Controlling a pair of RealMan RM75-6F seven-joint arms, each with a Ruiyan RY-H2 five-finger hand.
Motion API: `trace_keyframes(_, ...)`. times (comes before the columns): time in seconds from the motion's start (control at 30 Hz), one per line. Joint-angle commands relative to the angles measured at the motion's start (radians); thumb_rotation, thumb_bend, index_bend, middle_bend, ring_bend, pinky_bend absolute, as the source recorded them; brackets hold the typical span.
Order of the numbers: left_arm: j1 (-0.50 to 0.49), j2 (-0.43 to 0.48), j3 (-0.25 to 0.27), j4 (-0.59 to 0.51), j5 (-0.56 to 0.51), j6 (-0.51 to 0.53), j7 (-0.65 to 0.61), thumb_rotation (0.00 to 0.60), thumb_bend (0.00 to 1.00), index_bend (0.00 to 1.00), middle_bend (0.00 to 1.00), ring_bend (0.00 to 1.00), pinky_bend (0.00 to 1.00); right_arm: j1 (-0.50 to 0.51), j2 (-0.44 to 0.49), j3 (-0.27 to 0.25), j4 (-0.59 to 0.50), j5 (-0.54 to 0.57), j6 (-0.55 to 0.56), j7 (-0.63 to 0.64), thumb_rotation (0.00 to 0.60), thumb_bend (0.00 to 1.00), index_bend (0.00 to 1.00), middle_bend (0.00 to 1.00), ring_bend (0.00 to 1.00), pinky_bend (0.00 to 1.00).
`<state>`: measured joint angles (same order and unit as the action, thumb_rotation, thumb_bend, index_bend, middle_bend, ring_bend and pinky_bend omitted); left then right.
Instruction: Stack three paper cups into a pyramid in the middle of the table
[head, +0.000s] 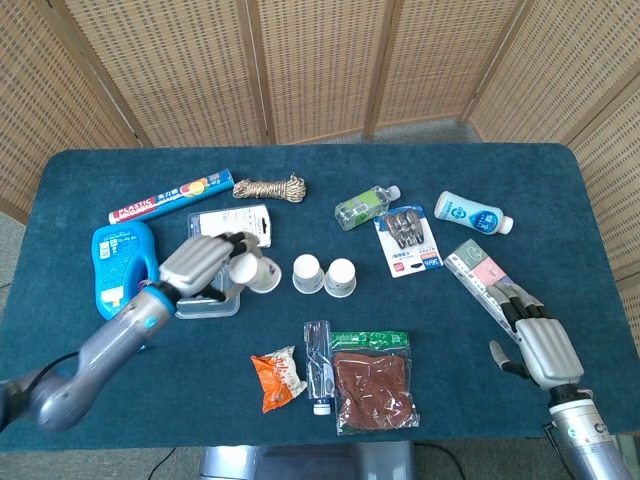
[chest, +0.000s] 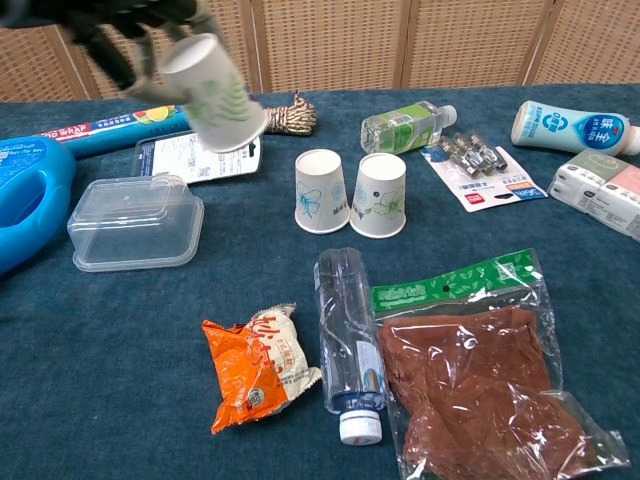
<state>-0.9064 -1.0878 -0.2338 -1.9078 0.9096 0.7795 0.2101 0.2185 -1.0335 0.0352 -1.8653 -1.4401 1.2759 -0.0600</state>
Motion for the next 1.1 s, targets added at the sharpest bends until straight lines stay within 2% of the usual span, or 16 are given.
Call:
trace_keyframes(0.03,-0.133,-0.12,-0.034,0.116,-0.158,-0.04,0.076,0.6,0.44,0.38,0.22,0.24,0.48,-0.006,0.003,-0.006,-0.002,-0.007,0.006,0.0,0.6,0.48,0.06,0.06,0.0,0.15)
trace_keyframes(0.2,-0.248,-0.229,-0.037,0.22,-0.288,-0.071,0.114,0.6,0.44,0.38,0.22,0.24,0.48,-0.019,0.006,-0.015,0.0,-0.02,0.019,0.006,0.6,0.48,0.06,0.06,0.0,0.15)
trace_keyframes(0.43,-0.358,-0.314,-0.027,0.296,-0.397,-0.077,0.159,0.6,0.44,0.38,0.21,0.24,0.47,-0.031,0.011,-0.019,0.017,-0.024,0.03,0.033,0.6,0.48,0.06,0.06,0.0,0.15)
trace_keyframes(0.7,-0.421,-0.318,0.004,0.313,-0.498,-0.061,0.196,0.6,0.44,0.37,0.2,0.23,0.45,-0.04,0.012,-0.02,0.045,-0.023,0.032,0.073,0.6,0.48,0.06,0.06,0.0,0.15)
trace_keyframes(1.1,-0.44,-0.314,0.038,0.316,-0.527,-0.07,0.188,0.6,0.44,0.35,0.18,0.21,0.43,-0.042,0.011,-0.017,0.049,-0.029,0.033,0.081,0.6,0.48,0.06,0.06,0.0,0.15)
